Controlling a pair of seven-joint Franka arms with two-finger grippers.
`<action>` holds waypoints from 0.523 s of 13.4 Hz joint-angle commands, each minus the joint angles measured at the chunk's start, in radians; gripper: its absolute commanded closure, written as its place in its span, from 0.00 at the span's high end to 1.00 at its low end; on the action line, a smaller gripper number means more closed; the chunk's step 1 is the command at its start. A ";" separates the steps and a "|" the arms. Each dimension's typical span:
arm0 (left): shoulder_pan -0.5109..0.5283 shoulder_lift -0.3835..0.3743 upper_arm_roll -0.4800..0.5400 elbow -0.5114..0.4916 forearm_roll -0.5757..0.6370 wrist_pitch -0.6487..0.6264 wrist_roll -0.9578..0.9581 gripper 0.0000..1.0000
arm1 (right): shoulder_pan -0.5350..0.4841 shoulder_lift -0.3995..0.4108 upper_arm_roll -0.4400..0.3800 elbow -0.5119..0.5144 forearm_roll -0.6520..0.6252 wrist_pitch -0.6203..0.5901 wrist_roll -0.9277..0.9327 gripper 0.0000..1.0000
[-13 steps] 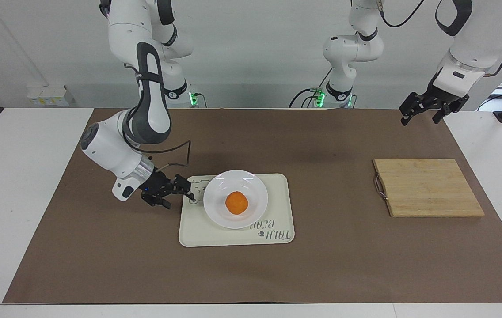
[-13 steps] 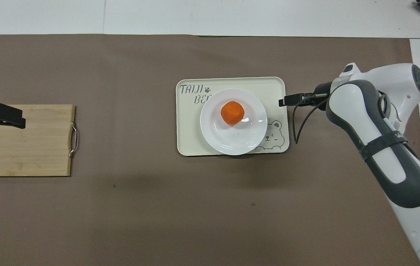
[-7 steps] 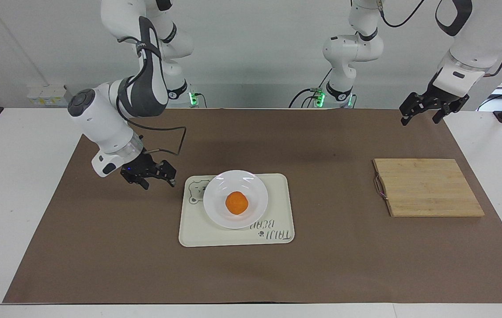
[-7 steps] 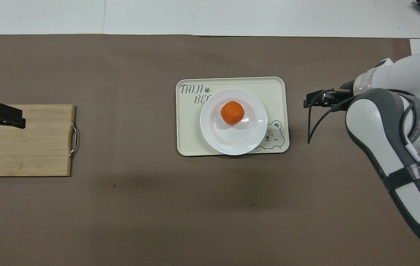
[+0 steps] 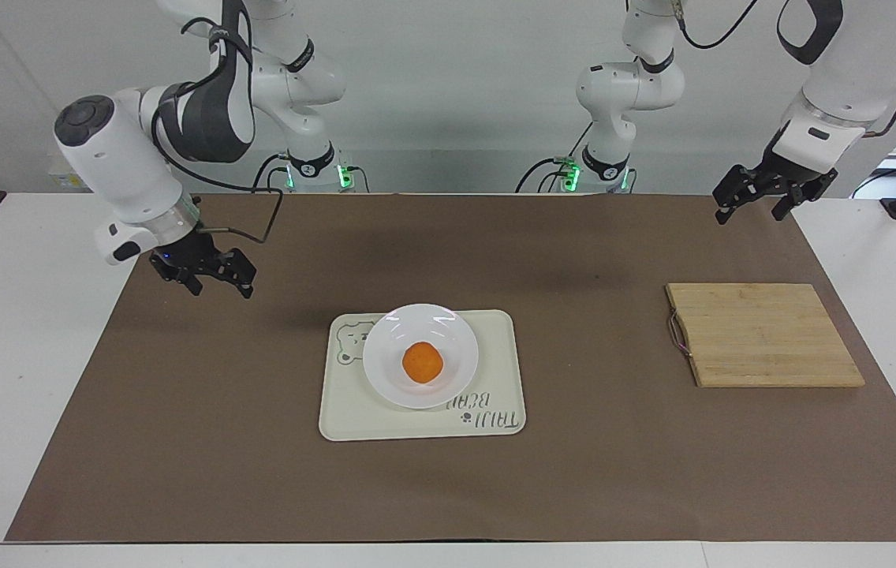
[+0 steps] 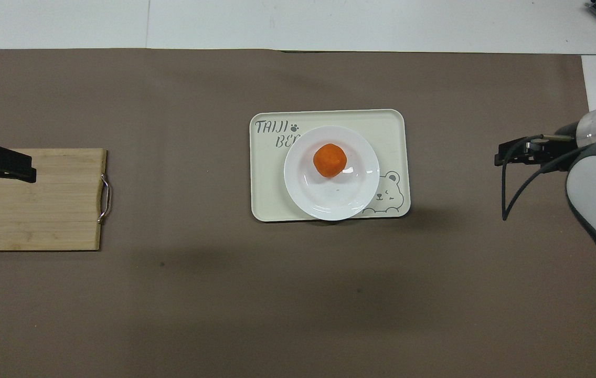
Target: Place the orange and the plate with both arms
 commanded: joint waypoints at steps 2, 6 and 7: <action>-0.001 -0.012 -0.001 -0.012 0.020 -0.010 -0.013 1.00 | -0.002 -0.069 0.009 0.077 -0.049 -0.131 0.022 1.00; -0.001 -0.012 -0.001 -0.012 0.020 -0.010 -0.013 1.00 | -0.001 -0.078 0.010 0.254 -0.108 -0.347 0.019 1.00; -0.002 -0.012 -0.001 -0.012 0.020 -0.010 -0.013 1.00 | 0.001 -0.083 0.021 0.277 -0.129 -0.374 0.020 1.00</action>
